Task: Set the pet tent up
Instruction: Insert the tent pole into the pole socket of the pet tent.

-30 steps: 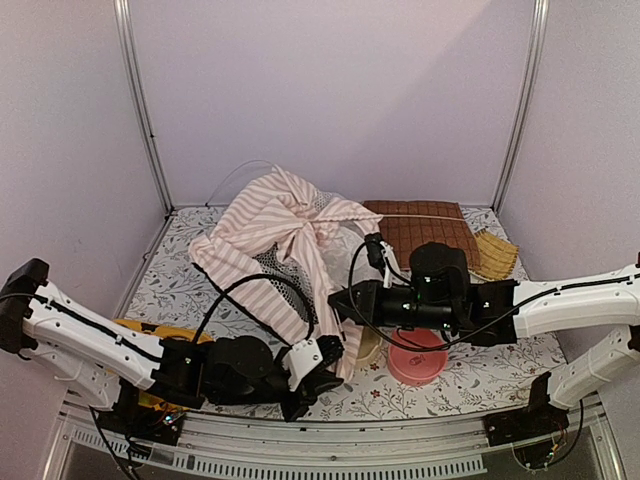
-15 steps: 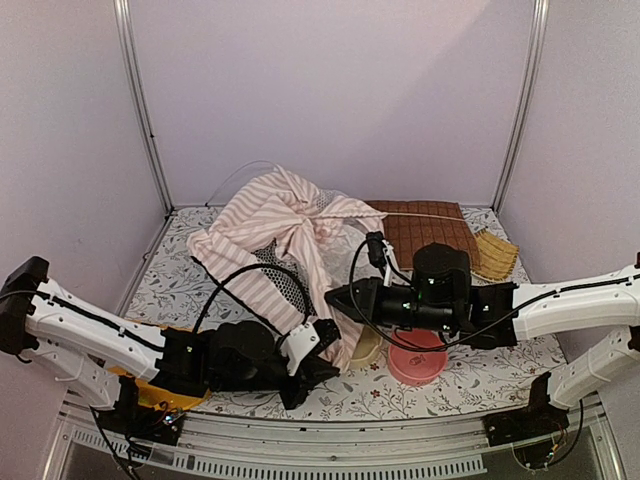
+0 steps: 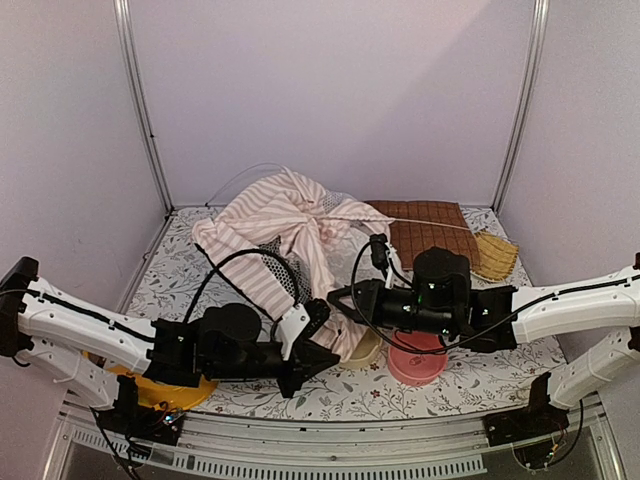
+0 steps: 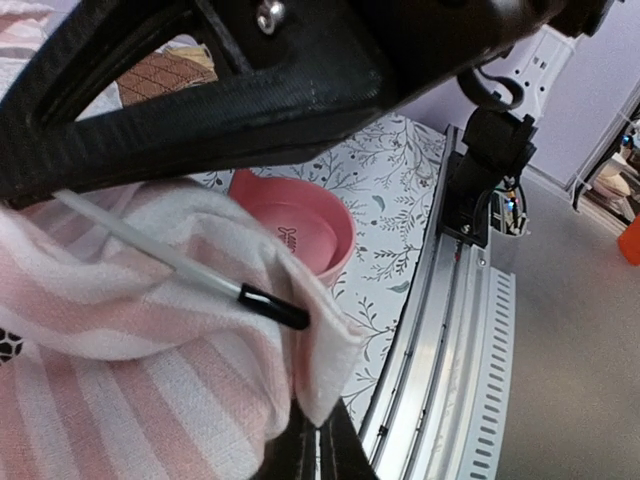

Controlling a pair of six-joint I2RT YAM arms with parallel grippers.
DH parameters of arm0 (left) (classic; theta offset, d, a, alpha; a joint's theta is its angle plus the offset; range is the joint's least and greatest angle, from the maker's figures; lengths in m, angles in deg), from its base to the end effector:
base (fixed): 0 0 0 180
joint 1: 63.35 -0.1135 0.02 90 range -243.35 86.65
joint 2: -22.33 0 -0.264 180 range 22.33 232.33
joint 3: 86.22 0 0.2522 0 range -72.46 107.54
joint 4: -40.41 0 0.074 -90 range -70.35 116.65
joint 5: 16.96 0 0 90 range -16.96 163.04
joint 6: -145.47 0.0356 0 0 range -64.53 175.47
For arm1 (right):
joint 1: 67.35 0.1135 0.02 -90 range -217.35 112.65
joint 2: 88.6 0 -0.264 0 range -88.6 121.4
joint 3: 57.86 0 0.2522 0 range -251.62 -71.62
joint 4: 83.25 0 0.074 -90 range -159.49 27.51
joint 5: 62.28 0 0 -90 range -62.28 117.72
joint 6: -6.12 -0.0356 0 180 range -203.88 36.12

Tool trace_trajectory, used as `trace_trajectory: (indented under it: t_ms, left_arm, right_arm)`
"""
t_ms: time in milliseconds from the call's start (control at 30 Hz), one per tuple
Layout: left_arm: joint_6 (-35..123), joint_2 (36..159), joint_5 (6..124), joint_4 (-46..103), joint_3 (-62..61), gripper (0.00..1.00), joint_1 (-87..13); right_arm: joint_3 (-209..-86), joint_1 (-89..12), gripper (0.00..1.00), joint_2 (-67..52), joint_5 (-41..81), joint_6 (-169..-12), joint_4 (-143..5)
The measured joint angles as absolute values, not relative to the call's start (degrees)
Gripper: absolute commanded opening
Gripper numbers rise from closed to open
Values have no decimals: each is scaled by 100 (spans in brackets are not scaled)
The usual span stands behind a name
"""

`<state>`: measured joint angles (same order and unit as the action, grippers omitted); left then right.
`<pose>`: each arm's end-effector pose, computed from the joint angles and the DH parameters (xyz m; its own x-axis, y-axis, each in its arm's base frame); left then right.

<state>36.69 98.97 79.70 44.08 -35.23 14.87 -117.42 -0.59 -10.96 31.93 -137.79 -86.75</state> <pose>0.0628 -0.2809 0.2203 -0.3783 0.2477 -0.8919 0.8752 0.4096 -0.2574 0.1244 0.2831 0.2655 -0.7764 0.2345 -0.5850 -0.4430 0.4572 0.7712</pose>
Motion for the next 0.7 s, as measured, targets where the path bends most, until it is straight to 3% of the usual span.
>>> trace_trajectory:
  t_ms: [700]
  left_arm:
    - [3140,10188,7426,4753,-3779,0,1185]
  right_arm:
    - [-11847,-59,0,-1098,3322,-13678,-8491]
